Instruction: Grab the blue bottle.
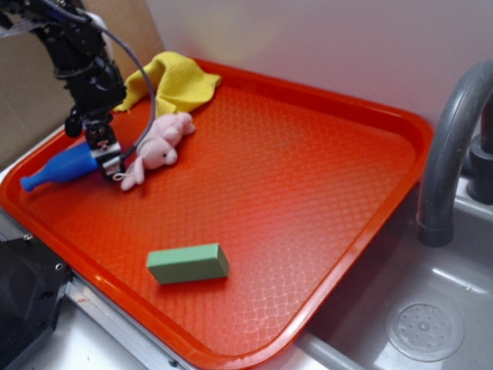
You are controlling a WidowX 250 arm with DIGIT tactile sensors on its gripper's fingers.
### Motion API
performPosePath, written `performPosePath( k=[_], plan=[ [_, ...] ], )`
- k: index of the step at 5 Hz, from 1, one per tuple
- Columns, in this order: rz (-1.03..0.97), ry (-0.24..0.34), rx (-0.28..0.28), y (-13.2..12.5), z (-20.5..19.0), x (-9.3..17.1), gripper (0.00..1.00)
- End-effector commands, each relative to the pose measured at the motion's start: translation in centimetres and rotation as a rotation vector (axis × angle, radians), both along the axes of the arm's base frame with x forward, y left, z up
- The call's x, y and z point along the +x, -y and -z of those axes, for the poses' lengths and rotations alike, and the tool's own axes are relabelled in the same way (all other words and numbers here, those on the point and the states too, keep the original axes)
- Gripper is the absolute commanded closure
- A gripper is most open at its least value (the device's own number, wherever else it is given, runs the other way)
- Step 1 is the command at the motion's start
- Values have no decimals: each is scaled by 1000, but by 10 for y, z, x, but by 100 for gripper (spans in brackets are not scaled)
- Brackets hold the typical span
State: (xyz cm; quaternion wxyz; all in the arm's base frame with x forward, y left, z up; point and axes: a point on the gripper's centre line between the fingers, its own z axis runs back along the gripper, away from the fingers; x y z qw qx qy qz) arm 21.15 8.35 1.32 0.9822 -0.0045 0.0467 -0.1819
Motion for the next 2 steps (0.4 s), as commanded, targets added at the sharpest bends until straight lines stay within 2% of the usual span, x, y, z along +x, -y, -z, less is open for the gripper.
performPosePath(
  k=[1, 2],
  plan=[
    [-20, 18, 0, 0, -15, 9, 100],
    [-206, 37, 136, 28, -65, 21, 100]
  ],
)
